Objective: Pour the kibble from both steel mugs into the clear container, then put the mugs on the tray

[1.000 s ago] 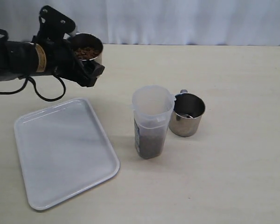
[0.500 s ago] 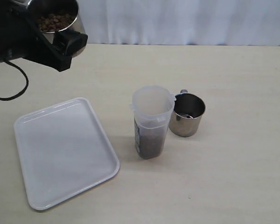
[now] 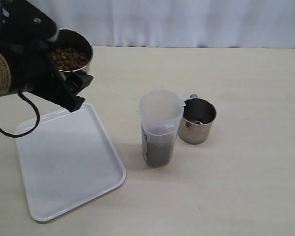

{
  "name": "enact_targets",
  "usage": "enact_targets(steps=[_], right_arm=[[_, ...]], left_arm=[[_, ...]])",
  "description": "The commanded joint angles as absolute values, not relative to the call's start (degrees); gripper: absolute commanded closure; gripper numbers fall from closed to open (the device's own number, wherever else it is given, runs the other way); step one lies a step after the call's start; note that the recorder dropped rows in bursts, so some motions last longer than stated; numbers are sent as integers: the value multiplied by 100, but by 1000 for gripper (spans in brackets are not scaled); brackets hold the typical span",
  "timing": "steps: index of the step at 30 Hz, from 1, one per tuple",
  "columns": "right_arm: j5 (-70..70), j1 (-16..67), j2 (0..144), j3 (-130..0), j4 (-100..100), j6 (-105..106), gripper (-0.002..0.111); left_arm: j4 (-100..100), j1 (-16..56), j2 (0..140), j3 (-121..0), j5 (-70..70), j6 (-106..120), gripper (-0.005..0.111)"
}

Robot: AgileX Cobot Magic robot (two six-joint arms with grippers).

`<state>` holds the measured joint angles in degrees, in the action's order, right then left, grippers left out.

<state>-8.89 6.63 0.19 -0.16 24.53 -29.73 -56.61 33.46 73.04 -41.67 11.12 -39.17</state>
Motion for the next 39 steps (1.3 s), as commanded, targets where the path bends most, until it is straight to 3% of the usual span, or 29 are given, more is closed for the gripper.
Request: enact_targets(steps=[1,7,11,23,39], right_arm=[[-907,687,0,0,2443,-2966,103],[-907,687,0,0,2443,-2966,103],[-907,687,0,0,2443,-2966,103],[-907,687,0,0,2443,-2966,103],[-907,687,0,0,2443,-2966,103]], left_arm=[[-6129,3924,7249,-4419,1641,-4311,107],[-8065,4881,7574,-4497,3202,-6073,107],[-8492,5417,7967,-4636,3431,-6301,107],[-8492,5799,9364,-5619,4379,-5488,107],[-9039,6266,9497,-5619,4938,-4135,107]])
